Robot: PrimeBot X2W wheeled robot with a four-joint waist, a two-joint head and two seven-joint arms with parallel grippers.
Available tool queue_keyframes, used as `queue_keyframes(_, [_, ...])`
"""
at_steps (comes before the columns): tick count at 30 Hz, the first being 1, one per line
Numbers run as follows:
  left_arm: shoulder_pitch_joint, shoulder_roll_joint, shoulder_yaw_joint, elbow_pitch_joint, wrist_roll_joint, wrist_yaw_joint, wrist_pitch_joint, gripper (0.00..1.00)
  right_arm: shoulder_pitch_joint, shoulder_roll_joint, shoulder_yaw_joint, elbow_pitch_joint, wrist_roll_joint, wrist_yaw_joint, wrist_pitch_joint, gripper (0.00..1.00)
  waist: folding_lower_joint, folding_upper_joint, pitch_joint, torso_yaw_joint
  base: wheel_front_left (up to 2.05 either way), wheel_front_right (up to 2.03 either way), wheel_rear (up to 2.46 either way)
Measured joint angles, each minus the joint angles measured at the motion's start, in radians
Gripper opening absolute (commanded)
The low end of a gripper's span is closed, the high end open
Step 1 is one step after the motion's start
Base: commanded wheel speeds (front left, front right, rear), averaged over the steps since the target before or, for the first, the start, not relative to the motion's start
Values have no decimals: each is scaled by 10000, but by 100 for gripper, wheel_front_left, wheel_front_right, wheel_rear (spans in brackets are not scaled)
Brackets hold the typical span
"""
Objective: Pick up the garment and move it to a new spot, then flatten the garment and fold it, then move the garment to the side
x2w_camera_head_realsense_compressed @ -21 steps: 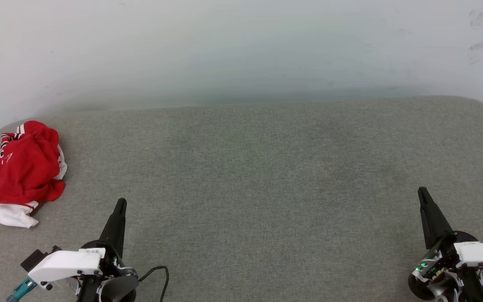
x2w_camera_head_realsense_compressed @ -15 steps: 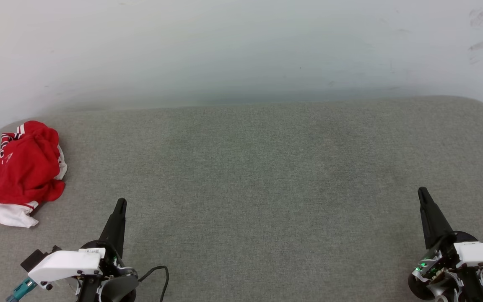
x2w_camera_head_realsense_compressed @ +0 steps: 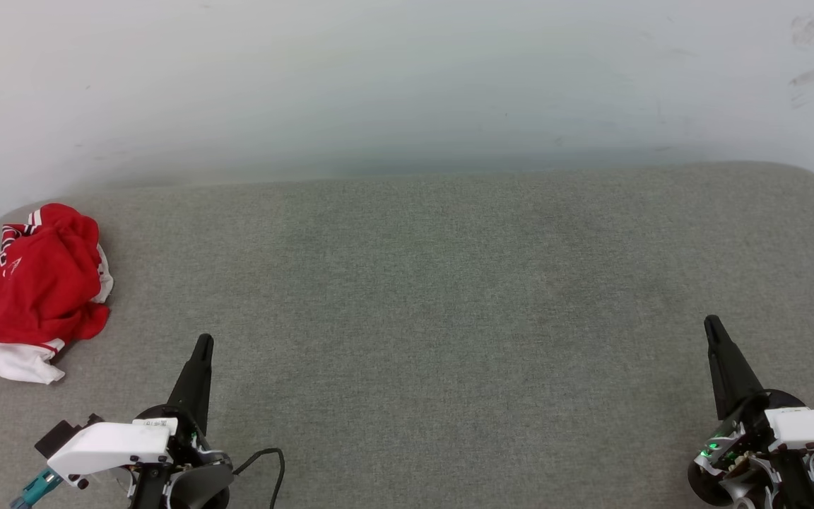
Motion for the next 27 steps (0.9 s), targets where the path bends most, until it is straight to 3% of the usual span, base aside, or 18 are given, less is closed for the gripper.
queue_keyframes(6, [12,-2,0,29,0,4,-2,0,14,0,0,23,2,0,0,0,0,0,0,0,0,0,0])
queue_keyframes(7, [48,-6,-19,96,0,4,-4,100,61,2,4,90,2,-2,0,100,0,0,0,0,0,0,0])
queue_keyframes(8, [132,-15,-33,176,0,4,-6,0,141,6,10,186,2,-2,-2,0,0,0,0,0,0,0,0])
queue_keyframes(9, [231,-25,-42,265,0,4,-17,100,243,6,12,268,2,-2,-2,100,0,0,0,0,0,0,0])
queue_keyframes(27, [709,-38,-27,107,769,13,-777,100,636,19,560,165,-823,-17,-767,100,0,0,25,-15,0,0,0])
